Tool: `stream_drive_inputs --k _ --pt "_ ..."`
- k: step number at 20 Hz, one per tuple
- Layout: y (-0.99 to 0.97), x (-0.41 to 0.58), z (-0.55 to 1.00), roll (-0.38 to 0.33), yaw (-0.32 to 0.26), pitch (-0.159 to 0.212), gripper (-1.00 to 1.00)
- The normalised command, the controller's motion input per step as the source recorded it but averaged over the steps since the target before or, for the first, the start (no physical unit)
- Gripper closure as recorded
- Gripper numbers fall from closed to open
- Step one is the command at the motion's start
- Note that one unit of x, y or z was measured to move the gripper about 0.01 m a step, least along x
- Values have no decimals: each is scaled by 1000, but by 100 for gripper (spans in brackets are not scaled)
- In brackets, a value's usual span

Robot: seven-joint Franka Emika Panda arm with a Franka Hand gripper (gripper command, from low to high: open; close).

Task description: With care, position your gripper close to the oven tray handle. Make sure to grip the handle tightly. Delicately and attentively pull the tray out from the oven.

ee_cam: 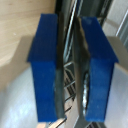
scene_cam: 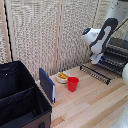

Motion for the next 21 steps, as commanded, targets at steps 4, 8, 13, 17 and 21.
stream_drive_inputs --k 4,8,13,17,21 --pt "376 13 29 97 -128 58 100" --pt "94 142 9 40 -56 51 -100" --pt "-7 57 155 0 -36 35 -100" --pt "-145 102 522 17 0 53 -100" --pt "-196 151 684 13 -104 58 -100"
